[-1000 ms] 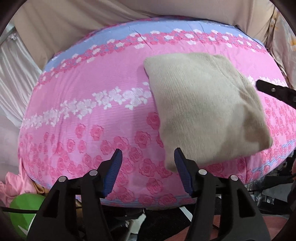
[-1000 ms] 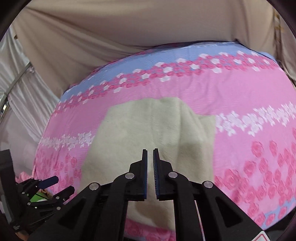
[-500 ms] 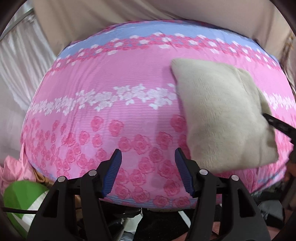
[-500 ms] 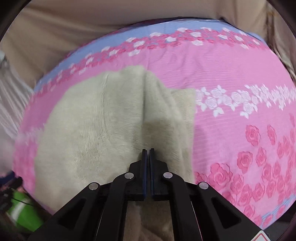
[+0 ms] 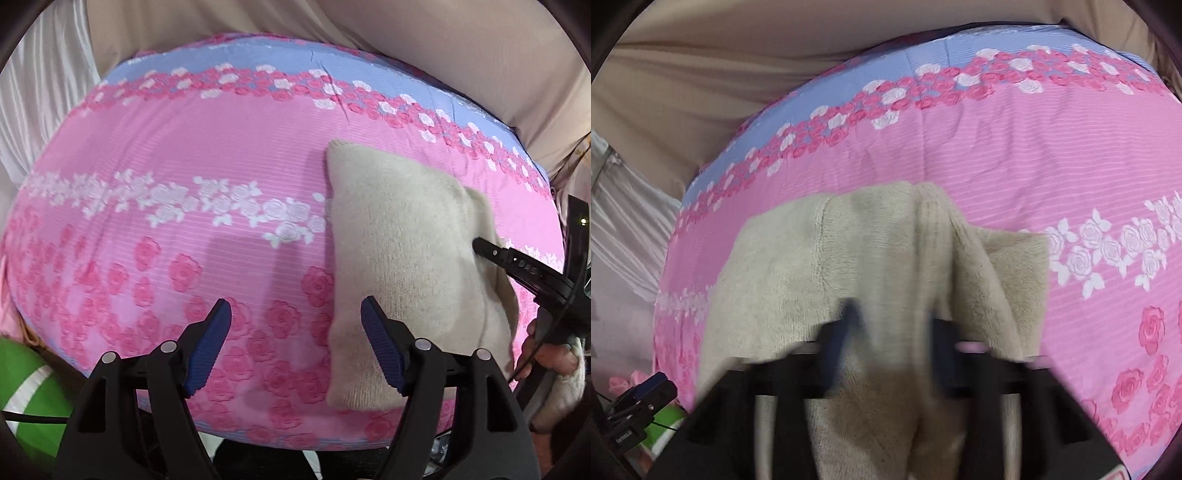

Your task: Fold small clothes

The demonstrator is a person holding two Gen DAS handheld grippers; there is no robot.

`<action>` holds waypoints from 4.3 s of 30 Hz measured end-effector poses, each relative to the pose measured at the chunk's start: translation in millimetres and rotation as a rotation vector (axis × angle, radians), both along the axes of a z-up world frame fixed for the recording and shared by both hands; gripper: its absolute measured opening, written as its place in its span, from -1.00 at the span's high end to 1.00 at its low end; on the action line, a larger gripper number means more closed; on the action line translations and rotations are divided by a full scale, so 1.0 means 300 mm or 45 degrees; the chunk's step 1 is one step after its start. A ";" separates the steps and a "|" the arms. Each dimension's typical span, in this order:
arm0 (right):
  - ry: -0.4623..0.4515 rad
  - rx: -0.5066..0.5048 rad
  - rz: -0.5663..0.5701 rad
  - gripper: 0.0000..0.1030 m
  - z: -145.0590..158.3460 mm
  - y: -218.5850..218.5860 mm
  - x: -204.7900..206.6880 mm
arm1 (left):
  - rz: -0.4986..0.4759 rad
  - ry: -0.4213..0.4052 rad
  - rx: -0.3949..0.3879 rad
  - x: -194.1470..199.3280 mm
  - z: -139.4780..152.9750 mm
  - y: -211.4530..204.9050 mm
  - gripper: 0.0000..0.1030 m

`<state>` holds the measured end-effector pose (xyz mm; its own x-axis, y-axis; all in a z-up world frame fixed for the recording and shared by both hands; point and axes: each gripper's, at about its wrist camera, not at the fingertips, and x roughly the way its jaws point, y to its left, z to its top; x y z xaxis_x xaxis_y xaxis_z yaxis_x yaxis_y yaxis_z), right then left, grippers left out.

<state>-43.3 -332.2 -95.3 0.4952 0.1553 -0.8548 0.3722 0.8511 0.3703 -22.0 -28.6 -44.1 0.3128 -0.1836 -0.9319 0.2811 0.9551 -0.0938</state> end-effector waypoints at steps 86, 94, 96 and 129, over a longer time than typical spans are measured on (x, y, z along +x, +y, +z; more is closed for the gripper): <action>-0.162 -0.133 0.201 0.71 0.105 0.877 0.163 | 0.012 -0.190 -0.185 0.367 -0.003 0.562 -0.13; -0.106 -0.217 0.218 0.95 0.104 0.900 0.165 | 0.012 -0.129 0.007 0.392 -0.134 0.476 -0.17; -0.096 -0.307 0.224 0.83 0.101 0.915 0.169 | 0.030 -0.123 0.016 0.400 -0.135 0.484 -0.24; -0.266 -0.370 -0.064 -0.30 0.272 0.927 -0.089 | -0.033 -0.507 0.083 0.200 0.120 0.407 -0.75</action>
<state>-70.0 -54.2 -13.6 0.6649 -0.1085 -0.7390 0.3580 0.9146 0.1878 38.0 93.5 -8.2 0.6480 -0.1409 -0.7485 0.3074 0.9475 0.0877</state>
